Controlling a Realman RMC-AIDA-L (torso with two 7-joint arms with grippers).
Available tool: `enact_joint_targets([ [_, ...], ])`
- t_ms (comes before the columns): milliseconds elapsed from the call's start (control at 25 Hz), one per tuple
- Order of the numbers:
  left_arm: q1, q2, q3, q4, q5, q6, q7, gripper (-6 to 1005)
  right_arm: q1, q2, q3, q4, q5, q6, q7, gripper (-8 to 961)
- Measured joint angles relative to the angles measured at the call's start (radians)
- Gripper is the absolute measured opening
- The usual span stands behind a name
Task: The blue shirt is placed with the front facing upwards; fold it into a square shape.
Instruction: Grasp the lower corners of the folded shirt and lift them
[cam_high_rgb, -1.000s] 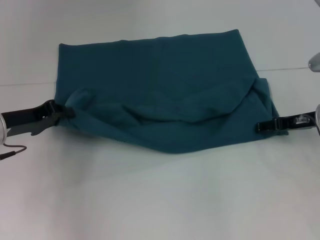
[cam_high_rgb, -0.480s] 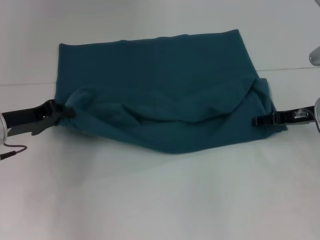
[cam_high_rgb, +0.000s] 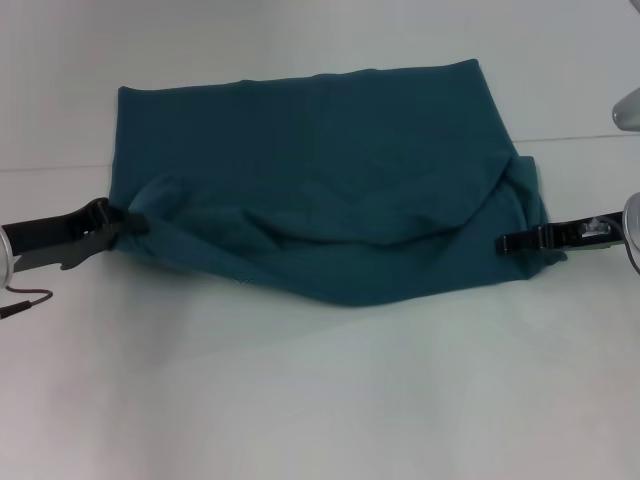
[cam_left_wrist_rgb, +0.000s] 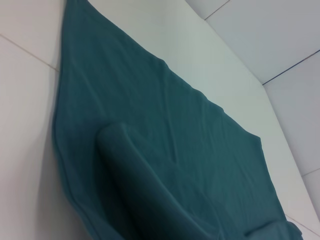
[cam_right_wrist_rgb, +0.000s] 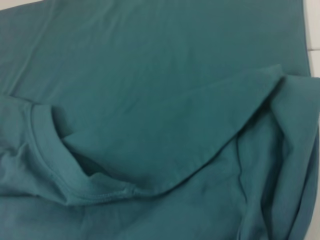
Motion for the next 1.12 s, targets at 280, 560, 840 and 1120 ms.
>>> enact_joint_targets([
  [280, -0.001, 0.000, 0.000, 0.000, -0.012, 0.000, 0.001, 43, 0.002, 0.001, 0.004, -0.005, 0.007, -0.011, 0.006, 745],
  [560, 0.000, 0.000, 0.000, 0.000, -0.013, 0.002, 0.002, 43, -0.009, -0.013, 0.011, -0.029, 0.029, -0.044, 0.009, 627],
  [840, 0.001, 0.000, 0.000, 0.000, -0.013, 0.002, 0.002, 42, -0.004, -0.017, 0.008, -0.023, 0.006, -0.039, 0.011, 398],
  [1120, 0.001, 0.000, 0.000, -0.002, -0.014, 0.000, 0.002, 42, -0.003, -0.019, 0.009, -0.021, -0.022, -0.039, 0.022, 101],
])
